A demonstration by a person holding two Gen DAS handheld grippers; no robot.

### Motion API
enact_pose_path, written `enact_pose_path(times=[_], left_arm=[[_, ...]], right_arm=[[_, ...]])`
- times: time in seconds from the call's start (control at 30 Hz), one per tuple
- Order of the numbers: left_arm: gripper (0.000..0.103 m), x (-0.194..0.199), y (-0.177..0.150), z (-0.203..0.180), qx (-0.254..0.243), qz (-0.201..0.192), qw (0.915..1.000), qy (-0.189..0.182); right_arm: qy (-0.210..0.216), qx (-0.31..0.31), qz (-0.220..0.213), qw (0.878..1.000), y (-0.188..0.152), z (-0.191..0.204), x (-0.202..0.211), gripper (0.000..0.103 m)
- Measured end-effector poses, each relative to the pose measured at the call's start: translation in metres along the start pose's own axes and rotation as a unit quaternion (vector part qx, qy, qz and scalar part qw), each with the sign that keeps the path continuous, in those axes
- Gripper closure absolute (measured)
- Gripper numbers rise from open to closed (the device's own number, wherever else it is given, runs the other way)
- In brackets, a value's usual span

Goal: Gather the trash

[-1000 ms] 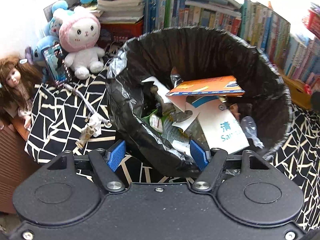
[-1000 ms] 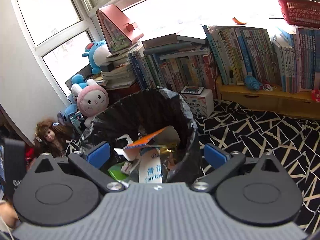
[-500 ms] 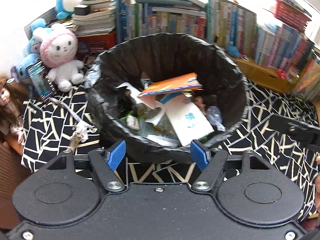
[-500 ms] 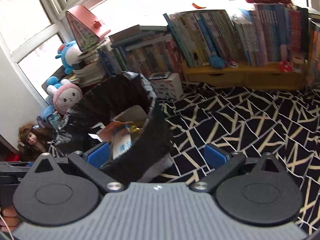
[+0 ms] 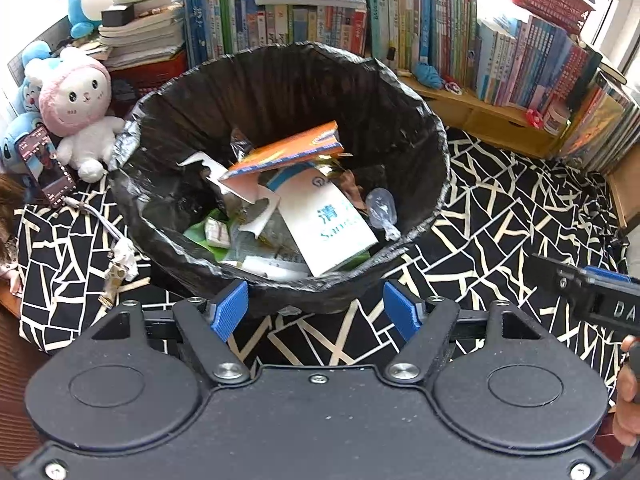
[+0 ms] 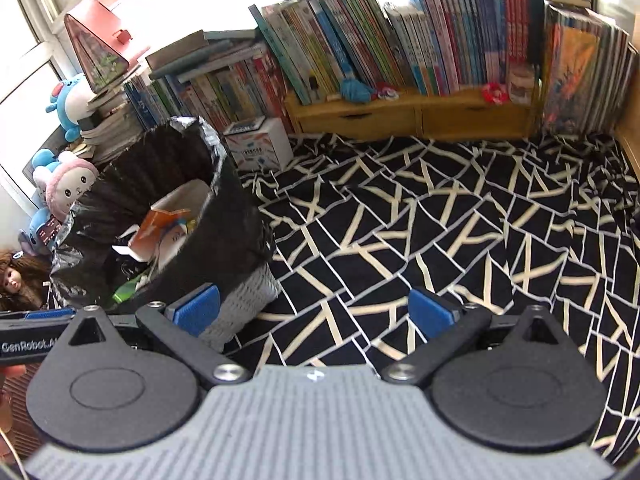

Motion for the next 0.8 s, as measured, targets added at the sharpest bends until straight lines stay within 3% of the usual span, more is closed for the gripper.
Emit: enact_pose_path(times=[0.33, 0.6, 0.8], left_arm=[[0.029, -0.011, -0.006, -0.006, -0.005, 0.017, 0.9998, -0.006], [0.015, -0.01, -0.005, -0.006, 0.001, 0.007, 0.9998, -0.02], [0.011, -0.012, -0.004, -0.004, 0.01, 0.008, 0.9997, -0.021]], right_arm=[[-0.027, 0.003, 0.019, 0.999, -0.018, 0.0, 0.003, 0.0], [-0.037, 0.008, 0.013, 0.999, -0.02, 0.004, 0.008, 0.0], [-0.043, 0.0, 0.008, 0.999, -0.018, 0.002, 0.009, 0.0]])
Point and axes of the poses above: each gripper's, at about its wrist camera, not at the fingertips, and x roughly against the way its jaws point, z to its left, y to its top, the point moved 1 cm from there along -x, roughly the way its jaws point, and after that the axes turned 2 degrees about y, right-handed, at the moved point
